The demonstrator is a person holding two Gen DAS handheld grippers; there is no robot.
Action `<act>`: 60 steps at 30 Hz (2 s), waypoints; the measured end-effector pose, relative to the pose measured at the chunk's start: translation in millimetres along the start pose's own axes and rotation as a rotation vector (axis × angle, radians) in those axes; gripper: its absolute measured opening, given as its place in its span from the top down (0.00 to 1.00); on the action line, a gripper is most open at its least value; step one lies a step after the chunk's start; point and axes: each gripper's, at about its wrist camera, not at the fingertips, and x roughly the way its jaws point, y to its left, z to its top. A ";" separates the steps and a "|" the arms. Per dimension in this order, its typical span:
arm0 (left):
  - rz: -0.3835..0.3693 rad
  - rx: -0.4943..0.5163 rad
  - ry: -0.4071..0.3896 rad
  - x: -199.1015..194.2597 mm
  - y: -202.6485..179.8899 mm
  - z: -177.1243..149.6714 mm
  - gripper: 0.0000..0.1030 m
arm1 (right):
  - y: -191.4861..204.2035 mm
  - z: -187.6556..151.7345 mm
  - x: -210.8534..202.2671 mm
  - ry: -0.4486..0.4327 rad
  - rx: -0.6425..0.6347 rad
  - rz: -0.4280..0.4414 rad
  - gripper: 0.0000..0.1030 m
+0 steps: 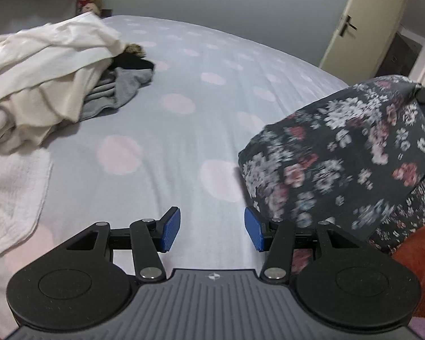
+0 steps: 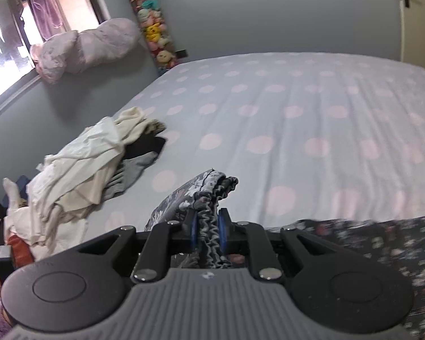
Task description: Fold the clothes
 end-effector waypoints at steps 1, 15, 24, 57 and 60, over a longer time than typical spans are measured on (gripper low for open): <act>-0.003 0.014 0.003 1.5 -4.3 1.5 0.53 | -6.4 2.9 -4.9 -0.003 -0.006 -0.019 0.83; -0.060 0.198 0.065 45.5 -81.8 33.0 0.53 | -125.9 14.1 -73.4 -0.057 0.054 -0.235 0.83; -0.106 0.279 0.126 87.4 -139.1 41.5 0.53 | -221.2 -4.0 -78.2 -0.014 0.157 -0.343 0.84; -0.147 0.115 0.281 166.9 -169.9 64.3 0.49 | -345.5 -70.9 -19.9 0.123 0.274 -0.491 0.71; -0.136 0.103 0.299 187.1 -169.4 68.8 0.49 | -346.3 -73.0 -22.0 0.119 0.284 -0.488 0.69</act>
